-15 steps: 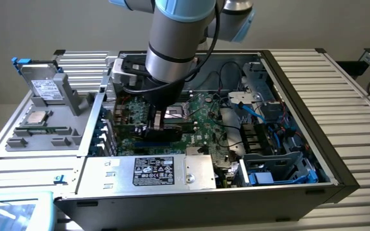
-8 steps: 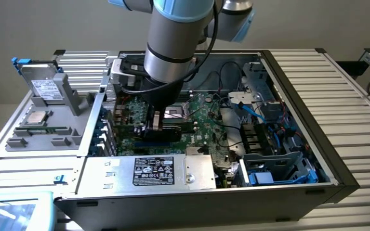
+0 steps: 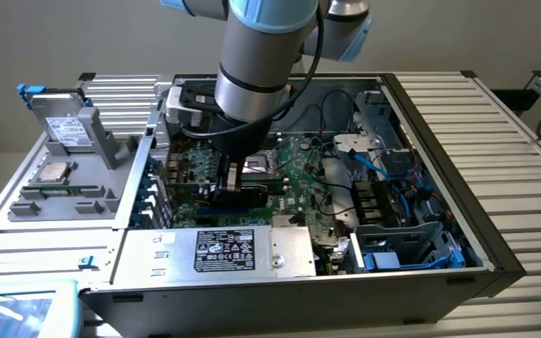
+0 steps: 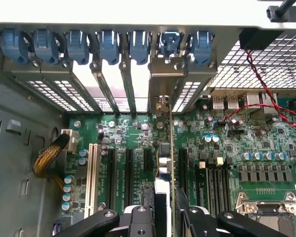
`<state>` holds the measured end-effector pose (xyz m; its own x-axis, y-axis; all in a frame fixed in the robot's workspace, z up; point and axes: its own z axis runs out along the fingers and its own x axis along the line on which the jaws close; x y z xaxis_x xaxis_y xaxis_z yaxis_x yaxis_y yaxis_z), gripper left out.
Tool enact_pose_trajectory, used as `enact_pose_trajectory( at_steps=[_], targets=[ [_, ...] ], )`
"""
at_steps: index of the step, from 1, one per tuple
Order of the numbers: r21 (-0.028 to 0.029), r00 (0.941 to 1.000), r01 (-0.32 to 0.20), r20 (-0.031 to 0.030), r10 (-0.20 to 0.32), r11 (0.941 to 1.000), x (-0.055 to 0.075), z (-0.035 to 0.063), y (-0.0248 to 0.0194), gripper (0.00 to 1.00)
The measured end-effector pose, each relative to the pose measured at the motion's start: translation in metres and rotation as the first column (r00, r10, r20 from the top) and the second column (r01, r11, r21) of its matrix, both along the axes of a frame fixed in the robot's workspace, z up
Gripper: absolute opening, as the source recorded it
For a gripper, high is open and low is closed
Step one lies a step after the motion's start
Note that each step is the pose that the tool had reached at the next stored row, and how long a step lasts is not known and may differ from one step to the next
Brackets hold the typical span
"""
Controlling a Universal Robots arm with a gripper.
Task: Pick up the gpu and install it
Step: 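Insert the gpu into the slot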
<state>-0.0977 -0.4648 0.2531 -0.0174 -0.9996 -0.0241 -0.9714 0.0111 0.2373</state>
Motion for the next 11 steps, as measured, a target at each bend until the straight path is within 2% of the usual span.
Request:
enact_pose_trajectory(
  at_steps=[11],
  targets=[
    [0.0001,1.0000,0.001,0.0000,-0.001,1.0000,-0.0015,-0.0036,0.0018,0.27]
  ],
)
